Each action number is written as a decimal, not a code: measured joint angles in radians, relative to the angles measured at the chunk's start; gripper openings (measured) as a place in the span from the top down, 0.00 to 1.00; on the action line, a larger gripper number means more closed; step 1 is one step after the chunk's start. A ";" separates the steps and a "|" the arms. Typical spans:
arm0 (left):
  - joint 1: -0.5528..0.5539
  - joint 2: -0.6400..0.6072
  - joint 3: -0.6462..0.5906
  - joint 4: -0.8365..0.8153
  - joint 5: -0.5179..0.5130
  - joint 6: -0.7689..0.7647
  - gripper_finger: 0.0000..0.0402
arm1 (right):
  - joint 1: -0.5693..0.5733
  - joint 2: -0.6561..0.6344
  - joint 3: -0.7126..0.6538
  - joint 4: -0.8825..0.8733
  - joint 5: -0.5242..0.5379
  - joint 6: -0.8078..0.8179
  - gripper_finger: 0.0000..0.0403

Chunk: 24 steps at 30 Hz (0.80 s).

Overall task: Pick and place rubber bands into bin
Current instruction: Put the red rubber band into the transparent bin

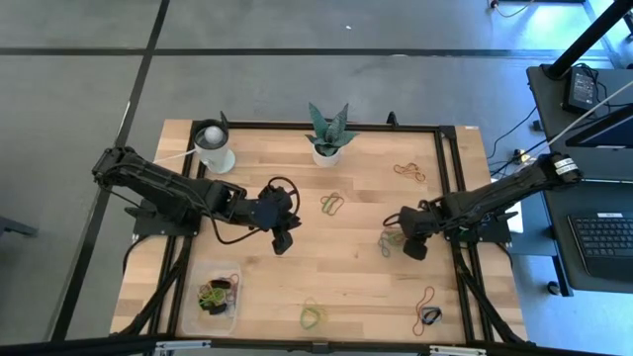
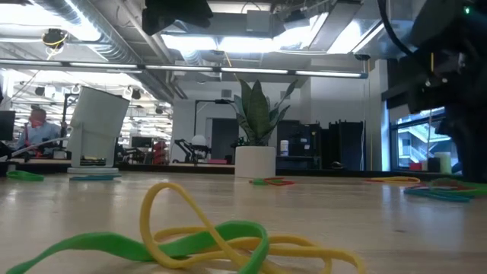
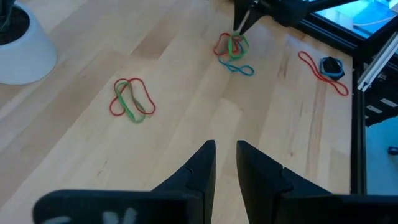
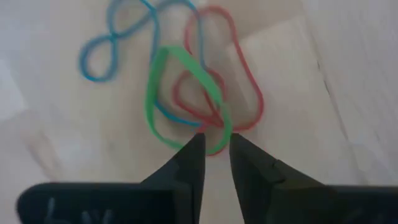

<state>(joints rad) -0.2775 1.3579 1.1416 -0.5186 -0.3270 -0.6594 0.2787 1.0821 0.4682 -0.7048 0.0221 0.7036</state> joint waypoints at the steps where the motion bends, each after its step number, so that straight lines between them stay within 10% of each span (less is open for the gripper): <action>1: 0.000 0.000 0.000 0.000 -0.004 0.000 0.85 | 0.000 0.000 -0.009 0.002 0.000 0.000 0.79; 24: 0.000 0.000 0.000 0.000 -0.063 0.000 0.85 | -0.005 0.005 -0.055 0.157 0.239 -0.057 0.71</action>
<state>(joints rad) -0.2774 1.3579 1.1416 -0.5186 -0.3899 -0.6598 0.2741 1.0866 0.4133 -0.5481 0.2616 0.6470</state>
